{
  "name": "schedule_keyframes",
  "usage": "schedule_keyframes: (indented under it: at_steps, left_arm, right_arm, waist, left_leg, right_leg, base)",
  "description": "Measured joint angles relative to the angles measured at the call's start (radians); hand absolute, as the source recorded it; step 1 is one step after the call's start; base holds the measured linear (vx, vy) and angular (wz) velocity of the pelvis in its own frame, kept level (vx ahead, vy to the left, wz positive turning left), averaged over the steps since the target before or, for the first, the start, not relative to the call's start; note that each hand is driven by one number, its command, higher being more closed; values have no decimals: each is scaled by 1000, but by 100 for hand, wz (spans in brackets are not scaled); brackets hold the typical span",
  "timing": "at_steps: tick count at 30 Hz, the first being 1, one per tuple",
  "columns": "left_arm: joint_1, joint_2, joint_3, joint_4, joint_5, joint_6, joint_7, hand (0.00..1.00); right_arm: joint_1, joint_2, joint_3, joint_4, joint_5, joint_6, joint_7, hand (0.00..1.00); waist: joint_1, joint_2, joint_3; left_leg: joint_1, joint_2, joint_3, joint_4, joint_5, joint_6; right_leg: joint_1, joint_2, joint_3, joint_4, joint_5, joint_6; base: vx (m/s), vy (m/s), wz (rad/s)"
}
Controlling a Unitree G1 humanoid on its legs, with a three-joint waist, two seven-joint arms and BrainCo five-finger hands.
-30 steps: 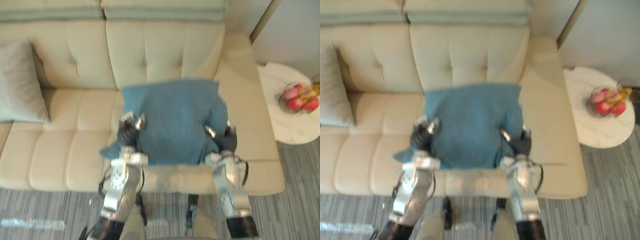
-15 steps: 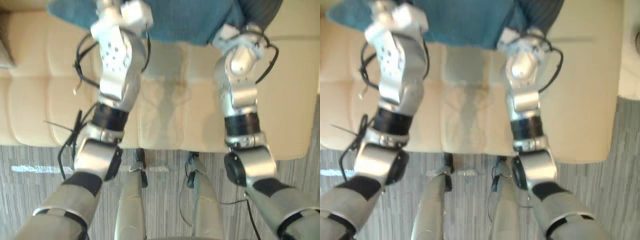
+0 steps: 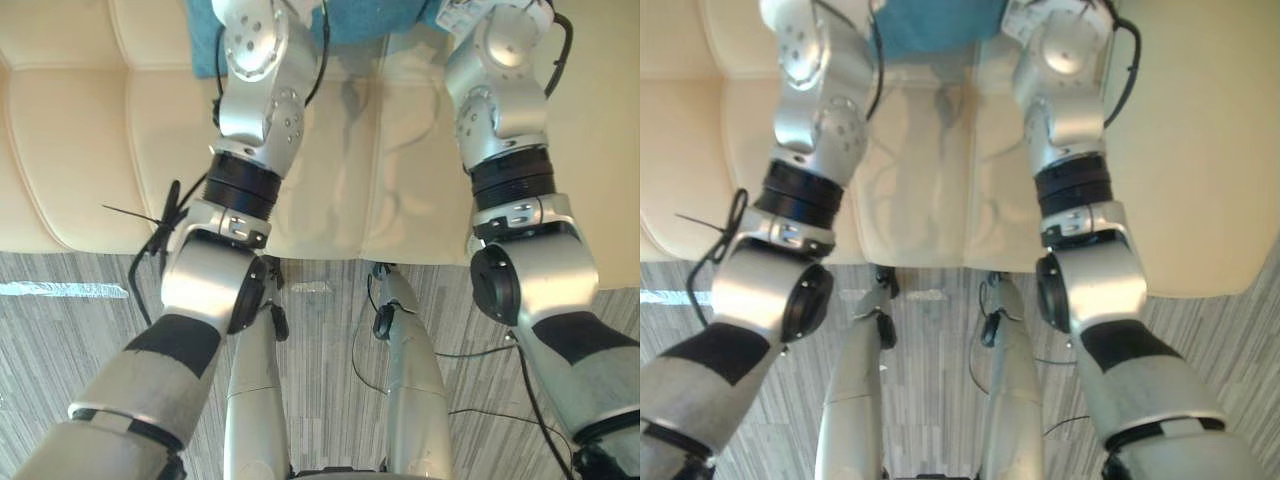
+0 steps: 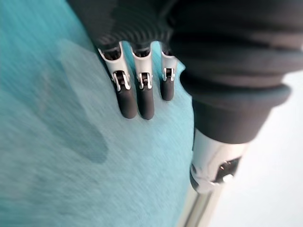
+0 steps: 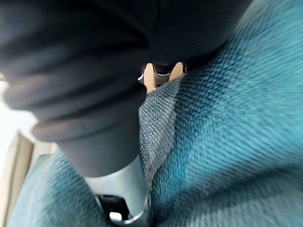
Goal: Pick up cushions and gather them together orderly.
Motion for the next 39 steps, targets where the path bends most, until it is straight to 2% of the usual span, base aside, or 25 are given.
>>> schedule_keyframes:
  at_steps: [8,14,16,18,22,24,26,27,30,31,36,39]
  left_arm:
    - [133,40,91,-35,-4,28,-7,0]
    - [288,154,222,-146,-33,37,-40,0]
    - [364,191,255,-201,-38,35,-50,0]
    - [494,223,268,-265,-52,24,-84,0]
    - [707,222,279,-378,-51,16,-140,0]
    - [867,185,271,-422,-48,16,-187,0]
    - [951,149,258,-422,-47,18,-201,0]
    - [1035,104,242,-420,-37,20,-217,0]
    - [1198,41,171,-380,2,43,-265,0]
    - [1279,12,139,-329,53,66,-301,0]
    - [1399,-53,67,-77,235,128,-372,0]
    - [1415,-64,69,89,335,152,-375,0]
  right_arm:
    - [144,-4,-89,-120,47,-13,30,0]
    - [331,-101,-193,-213,66,-36,65,0]
    - [405,-134,-208,-248,66,-48,89,0]
    - [558,-168,-229,-324,73,-62,130,0]
    - [778,-175,-250,-476,75,-87,203,0]
    - [942,-143,-261,-551,66,-103,245,0]
    - [1018,-107,-254,-557,63,-103,262,0]
    - [1090,-69,-237,-557,60,-102,275,0]
    - [1239,5,-176,-551,-16,-96,313,0]
    - [1315,52,-137,-542,-73,-85,337,0]
    - [1444,167,-94,-362,-216,-51,386,0]
    - [1494,207,-90,-225,-261,-36,396,0]
  waist:
    - [10,0,4]
    - [18,-2,9]
    - [24,-2,9]
    - [29,-2,9]
    - [31,-4,5]
    - [34,-4,5]
    - [34,-4,1]
    - [34,-4,-6]
    - [35,-4,-46]
    - [36,-2,-92]
    - [41,-1,-215]
    - [39,0,-284]
  left_leg:
    - [-30,13,-22,47,-7,-9]
    - [-22,28,-33,111,-29,-17]
    - [-4,35,-33,129,-42,-14]
    - [58,42,-36,136,-68,-9]
    - [156,41,-35,119,-85,-12]
    - [240,37,-33,90,-91,-15]
    - [293,36,-33,77,-90,-16]
    - [348,35,-31,59,-89,-20]
    - [457,34,-23,9,-88,-24]
    - [510,35,-19,-20,-89,-24]
    - [690,35,11,-103,-101,-24]
    - [763,34,26,-162,-102,-28]
  right_leg:
    - [-51,6,2,100,-50,-12]
    - [-45,10,2,175,-81,-14]
    - [-23,14,3,183,-89,-14]
    - [43,22,1,184,-114,-10]
    - [132,21,-1,187,-139,-6]
    - [203,20,-3,185,-159,-4]
    - [253,19,-8,185,-167,-15]
    - [302,13,-23,184,-179,-15]
    - [396,14,-29,170,-201,-14]
    - [446,20,-32,145,-202,-12]
    - [614,28,-37,59,-211,-1]
    - [687,35,-37,-7,-207,9]
  base:
    - [-2,-3,1]
    - [0,-5,0]
    - [-12,-13,-9]
    - [-5,-6,-3]
    - [11,-1,0]
    - [100,-7,6]
    - [108,-13,10]
    - [100,-18,10]
    - [145,-29,6]
    - [138,-13,-7]
    - [108,17,-7]
    - [76,26,-6]
